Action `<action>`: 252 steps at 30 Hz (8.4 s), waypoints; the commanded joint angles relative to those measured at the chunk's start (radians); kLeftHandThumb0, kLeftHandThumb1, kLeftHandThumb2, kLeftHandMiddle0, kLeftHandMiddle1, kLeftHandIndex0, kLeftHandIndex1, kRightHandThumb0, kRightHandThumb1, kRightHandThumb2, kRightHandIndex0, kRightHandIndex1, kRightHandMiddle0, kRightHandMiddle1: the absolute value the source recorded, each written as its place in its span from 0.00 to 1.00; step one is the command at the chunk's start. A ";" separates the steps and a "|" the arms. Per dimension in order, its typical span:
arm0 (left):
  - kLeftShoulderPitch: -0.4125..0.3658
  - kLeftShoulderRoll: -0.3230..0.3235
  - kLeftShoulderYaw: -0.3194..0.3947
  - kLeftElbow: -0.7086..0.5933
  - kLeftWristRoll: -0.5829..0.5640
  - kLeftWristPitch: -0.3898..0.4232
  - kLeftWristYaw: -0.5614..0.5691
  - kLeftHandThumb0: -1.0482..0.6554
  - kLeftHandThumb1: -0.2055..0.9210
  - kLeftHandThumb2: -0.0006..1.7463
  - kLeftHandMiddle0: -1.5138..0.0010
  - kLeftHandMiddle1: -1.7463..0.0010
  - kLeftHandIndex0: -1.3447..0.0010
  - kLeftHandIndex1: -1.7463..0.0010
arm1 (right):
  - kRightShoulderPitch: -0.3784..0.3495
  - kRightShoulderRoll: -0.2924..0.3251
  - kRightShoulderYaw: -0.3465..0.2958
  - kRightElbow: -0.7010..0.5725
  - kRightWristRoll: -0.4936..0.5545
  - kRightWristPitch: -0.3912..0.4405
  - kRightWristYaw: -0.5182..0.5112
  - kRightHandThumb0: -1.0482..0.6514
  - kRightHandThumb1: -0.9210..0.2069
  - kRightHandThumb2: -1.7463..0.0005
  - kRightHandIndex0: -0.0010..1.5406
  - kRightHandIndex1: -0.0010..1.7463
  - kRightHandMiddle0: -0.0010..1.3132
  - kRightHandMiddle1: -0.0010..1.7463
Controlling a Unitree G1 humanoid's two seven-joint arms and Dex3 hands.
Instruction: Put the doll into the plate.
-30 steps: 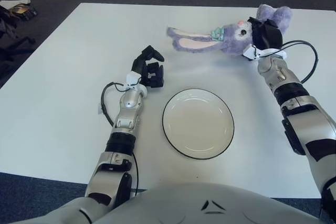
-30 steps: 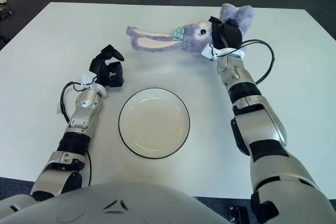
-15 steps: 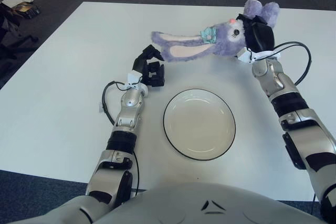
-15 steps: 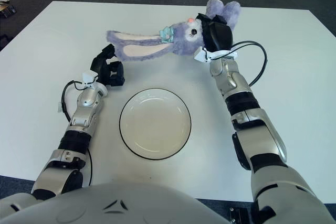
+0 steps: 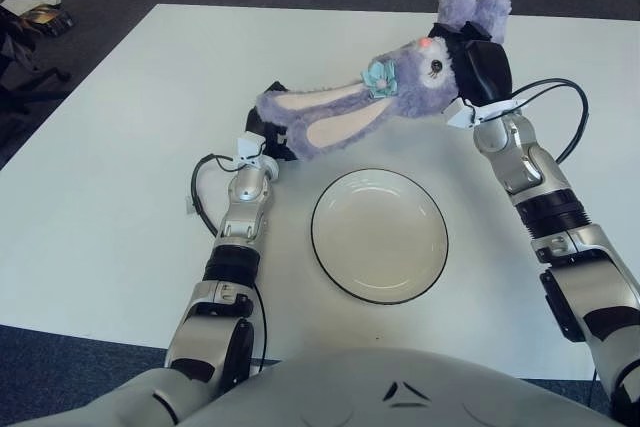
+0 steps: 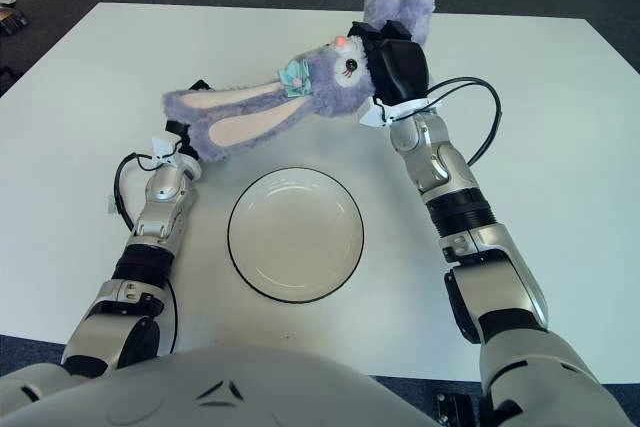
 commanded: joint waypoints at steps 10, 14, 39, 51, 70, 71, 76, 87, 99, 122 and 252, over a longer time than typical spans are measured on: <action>0.047 -0.006 0.023 0.037 -0.006 -0.001 0.032 0.34 0.45 0.77 0.21 0.00 0.54 0.00 | 0.084 0.036 -0.018 -0.201 -0.006 0.002 0.065 0.93 0.68 0.13 0.48 1.00 0.75 1.00; 0.041 0.001 0.028 0.051 -0.012 -0.008 0.021 0.34 0.45 0.77 0.21 0.00 0.54 0.00 | 0.126 0.047 -0.024 -0.276 0.009 0.016 0.115 0.93 0.67 0.14 0.47 1.00 0.75 1.00; 0.020 -0.003 0.028 0.079 -0.001 0.009 0.038 0.33 0.44 0.77 0.21 0.00 0.53 0.00 | 0.339 0.141 -0.014 -0.685 0.043 0.158 0.386 0.92 0.65 0.16 0.46 1.00 0.68 1.00; 0.012 -0.006 0.034 0.086 -0.008 0.009 0.035 0.33 0.43 0.78 0.21 0.00 0.53 0.00 | 0.441 0.152 -0.009 -0.825 0.066 0.170 0.472 0.91 0.63 0.17 0.45 1.00 0.65 1.00; 0.002 -0.004 0.035 0.091 -0.004 0.026 0.041 0.33 0.43 0.78 0.22 0.00 0.53 0.00 | 0.523 0.132 -0.019 -0.945 0.016 0.203 0.564 0.90 0.60 0.20 0.43 1.00 0.62 1.00; 0.001 -0.003 0.035 0.093 -0.004 0.026 0.042 0.33 0.43 0.78 0.22 0.00 0.53 0.00 | 0.523 0.128 -0.019 -0.946 0.009 0.199 0.566 0.90 0.60 0.20 0.43 1.00 0.61 1.00; -0.002 -0.003 0.035 0.096 -0.001 0.024 0.048 0.33 0.43 0.78 0.22 0.00 0.53 0.00 | 0.523 0.111 -0.021 -0.953 -0.018 0.184 0.572 0.90 0.60 0.20 0.43 1.00 0.62 1.00; -0.006 -0.006 0.037 0.103 -0.010 0.016 0.046 0.33 0.44 0.77 0.21 0.00 0.53 0.00 | 0.550 0.119 -0.025 -1.007 -0.061 0.228 0.602 0.90 0.58 0.21 0.42 1.00 0.58 1.00; -0.009 -0.004 0.034 0.112 -0.002 0.004 0.050 0.34 0.44 0.77 0.21 0.00 0.54 0.00 | 0.559 0.123 -0.033 -1.045 -0.074 0.285 0.648 0.76 0.58 0.23 0.40 0.94 0.51 1.00; -0.042 0.005 0.018 0.185 0.035 -0.052 0.068 0.34 0.45 0.76 0.21 0.00 0.54 0.00 | 0.510 0.019 -0.076 -1.082 -0.006 0.319 0.860 0.42 0.15 0.59 0.00 0.76 0.23 0.98; -0.481 0.024 0.053 0.665 0.007 -0.249 0.063 0.34 0.46 0.76 0.20 0.00 0.55 0.00 | 0.305 -0.106 -0.314 -0.738 0.236 0.388 0.643 0.59 0.77 0.26 0.18 0.40 0.00 0.62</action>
